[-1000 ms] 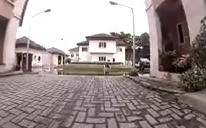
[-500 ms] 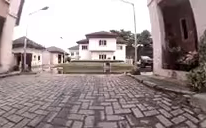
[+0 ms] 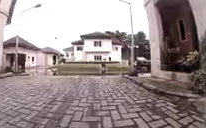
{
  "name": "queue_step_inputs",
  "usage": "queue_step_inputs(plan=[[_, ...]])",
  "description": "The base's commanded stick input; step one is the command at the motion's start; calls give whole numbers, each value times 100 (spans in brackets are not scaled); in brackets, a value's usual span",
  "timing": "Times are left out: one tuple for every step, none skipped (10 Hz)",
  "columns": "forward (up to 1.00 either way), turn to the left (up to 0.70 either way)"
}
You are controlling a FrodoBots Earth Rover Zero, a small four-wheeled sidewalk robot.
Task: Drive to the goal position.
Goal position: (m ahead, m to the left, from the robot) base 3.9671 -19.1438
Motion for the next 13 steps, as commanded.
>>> queue_step_inputs(plan=[[50,0],[50,0],[50,0],[50,0],[50,0],[50,0],[50,0],[50,0],[50,0],[50,0],[50,0],[50,0],[50,0]])
